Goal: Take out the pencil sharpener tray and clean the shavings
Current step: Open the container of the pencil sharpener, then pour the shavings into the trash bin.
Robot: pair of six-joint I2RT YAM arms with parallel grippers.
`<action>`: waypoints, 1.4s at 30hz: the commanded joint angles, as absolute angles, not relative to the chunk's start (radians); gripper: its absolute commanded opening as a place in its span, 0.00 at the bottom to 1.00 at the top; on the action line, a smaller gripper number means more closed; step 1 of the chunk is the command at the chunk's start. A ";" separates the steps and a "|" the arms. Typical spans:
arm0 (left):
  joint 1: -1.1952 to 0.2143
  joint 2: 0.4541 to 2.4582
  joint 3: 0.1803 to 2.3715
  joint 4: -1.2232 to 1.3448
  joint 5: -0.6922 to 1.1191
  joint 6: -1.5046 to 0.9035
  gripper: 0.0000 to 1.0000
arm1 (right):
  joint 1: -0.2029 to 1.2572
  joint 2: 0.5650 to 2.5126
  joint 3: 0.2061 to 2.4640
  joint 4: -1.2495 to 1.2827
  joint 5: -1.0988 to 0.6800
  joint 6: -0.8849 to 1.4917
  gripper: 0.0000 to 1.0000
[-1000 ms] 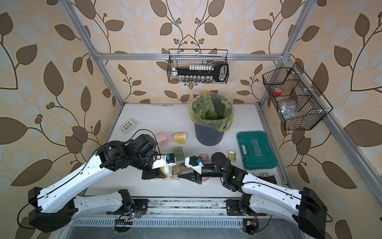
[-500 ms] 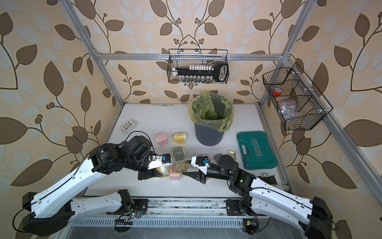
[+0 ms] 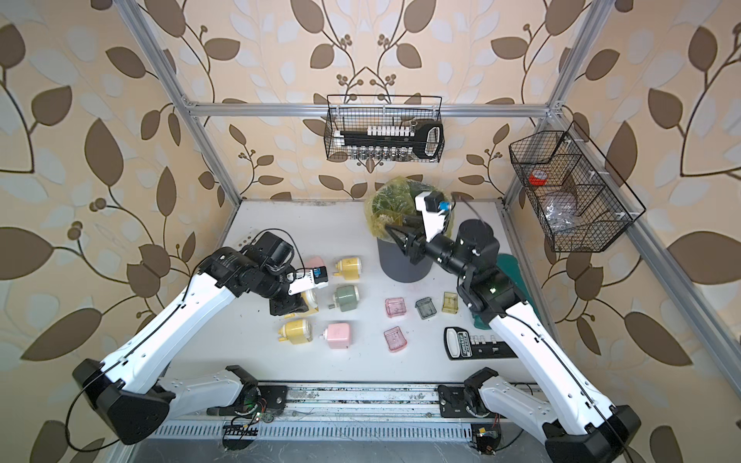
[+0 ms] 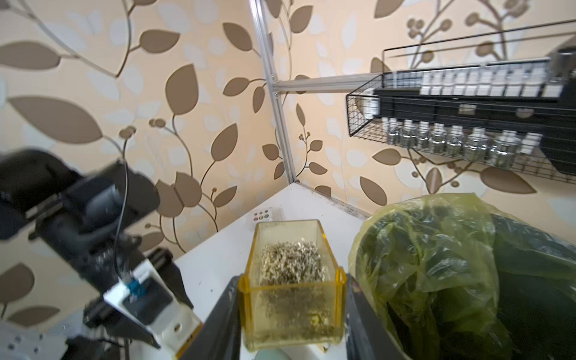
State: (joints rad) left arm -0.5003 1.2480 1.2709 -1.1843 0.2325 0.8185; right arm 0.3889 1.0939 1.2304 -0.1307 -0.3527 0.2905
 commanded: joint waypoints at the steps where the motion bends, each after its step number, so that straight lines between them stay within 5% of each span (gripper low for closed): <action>1: -0.486 1.259 1.291 -1.144 0.275 0.863 0.00 | 0.307 1.205 1.398 -0.357 -0.452 0.614 0.00; 8: -0.480 1.240 1.223 -1.099 0.260 0.878 0.00 | 0.137 1.311 1.331 -0.083 -0.680 1.334 0.00; 18: -0.472 1.234 1.199 -1.071 0.257 0.911 0.00 | 0.099 1.259 1.158 0.025 -0.633 1.859 0.00; 23: -0.472 1.238 1.183 -1.056 0.276 0.915 0.00 | 0.092 1.277 1.290 -0.165 -0.630 1.921 0.00; 42: -0.472 1.246 1.161 -1.018 0.308 0.944 0.00 | 0.075 1.291 1.243 -0.018 -0.663 2.210 0.00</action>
